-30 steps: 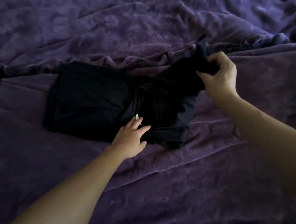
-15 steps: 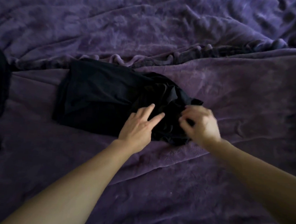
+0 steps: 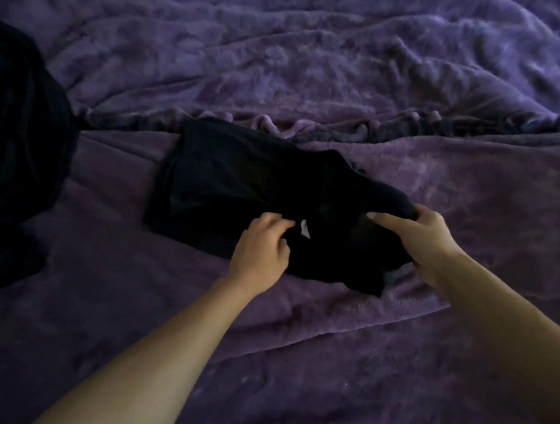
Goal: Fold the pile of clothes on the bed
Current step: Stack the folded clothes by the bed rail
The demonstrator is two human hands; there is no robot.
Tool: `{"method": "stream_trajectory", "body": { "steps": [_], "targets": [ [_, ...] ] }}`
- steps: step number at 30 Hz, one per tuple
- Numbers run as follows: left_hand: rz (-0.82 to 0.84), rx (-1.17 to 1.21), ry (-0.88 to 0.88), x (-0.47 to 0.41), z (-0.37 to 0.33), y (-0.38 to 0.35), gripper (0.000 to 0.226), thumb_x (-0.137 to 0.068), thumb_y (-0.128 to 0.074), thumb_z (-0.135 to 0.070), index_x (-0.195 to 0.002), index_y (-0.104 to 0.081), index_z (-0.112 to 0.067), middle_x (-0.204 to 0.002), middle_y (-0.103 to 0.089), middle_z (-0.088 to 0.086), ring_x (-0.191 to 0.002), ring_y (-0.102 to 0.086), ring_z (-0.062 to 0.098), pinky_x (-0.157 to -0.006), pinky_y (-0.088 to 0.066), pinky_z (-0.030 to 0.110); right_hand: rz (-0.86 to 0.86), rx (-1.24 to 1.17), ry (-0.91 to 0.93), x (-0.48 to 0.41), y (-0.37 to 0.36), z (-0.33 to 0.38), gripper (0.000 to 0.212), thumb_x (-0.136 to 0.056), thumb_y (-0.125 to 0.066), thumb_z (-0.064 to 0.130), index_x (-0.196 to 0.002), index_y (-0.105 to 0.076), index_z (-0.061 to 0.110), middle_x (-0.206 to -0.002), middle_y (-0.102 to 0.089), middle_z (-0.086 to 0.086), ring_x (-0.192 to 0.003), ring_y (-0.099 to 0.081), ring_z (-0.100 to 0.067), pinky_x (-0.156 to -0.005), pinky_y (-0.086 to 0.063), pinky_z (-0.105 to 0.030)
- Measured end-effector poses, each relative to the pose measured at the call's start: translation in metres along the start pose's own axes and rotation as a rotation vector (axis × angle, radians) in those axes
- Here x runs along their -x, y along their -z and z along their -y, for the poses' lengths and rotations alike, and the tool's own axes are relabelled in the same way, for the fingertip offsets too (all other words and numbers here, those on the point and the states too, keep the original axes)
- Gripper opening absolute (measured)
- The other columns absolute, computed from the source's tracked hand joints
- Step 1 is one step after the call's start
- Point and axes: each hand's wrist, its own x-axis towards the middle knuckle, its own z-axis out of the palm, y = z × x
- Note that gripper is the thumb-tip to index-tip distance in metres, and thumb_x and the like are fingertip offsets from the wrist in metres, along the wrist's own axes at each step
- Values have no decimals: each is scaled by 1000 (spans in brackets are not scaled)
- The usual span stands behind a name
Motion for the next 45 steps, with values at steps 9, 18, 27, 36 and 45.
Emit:
{"method": "stream_trajectory", "body": {
  "steps": [9, 18, 27, 36, 45],
  "targets": [
    [-420, 96, 318, 38, 104, 145, 22, -86, -55, 2, -98, -70, -10, -96, -69, 9, -81, -63, 18, -73, -48, 26, 99, -17, 62, 4, -225, 90, 45, -72, -82, 15, -112, -64, 8, -98, -70, -11, -82, -69, -24, -66, -61, -38],
    [-592, 31, 294, 13, 121, 156, 28, -91, -51, -9, -116, -64, -6, -114, -57, 19, -105, -56, 34, -94, -44, 40, 147, 52, 214, -3, -253, 62, 21, -96, -49, 8, -107, -64, 14, -100, -72, -8, -83, -69, -15, -67, -53, -28],
    [-100, -457, 199, -75, 118, 75, 62, -93, -28, -62, -149, -11, -43, -159, 1, 19, -141, -8, 50, -111, -14, 63, -102, 871, 363, -14, -196, -21, 64, -93, -42, 57, -150, -15, 41, -161, -4, -11, -145, -14, -34, -108, -30, -52],
    [-230, -281, 325, -107, 140, 76, 70, -90, -20, -70, -150, -17, -34, -143, -42, 20, -135, -34, 35, -113, -15, 50, -176, 484, 305, -39, -231, -35, 71, -84, -41, 73, -145, -13, 50, -155, -24, -5, -137, -33, -26, -100, -35, -39],
    [-256, 102, 115, -50, 61, 71, 45, -96, -52, -38, -133, -48, -12, -131, -58, 11, -118, -53, 35, -95, -39, 38, -217, 329, 410, 35, -153, -58, 61, -86, -63, 47, -140, -35, 46, -124, -47, 16, -113, -52, -8, -92, -37, -22]
  ]
}}
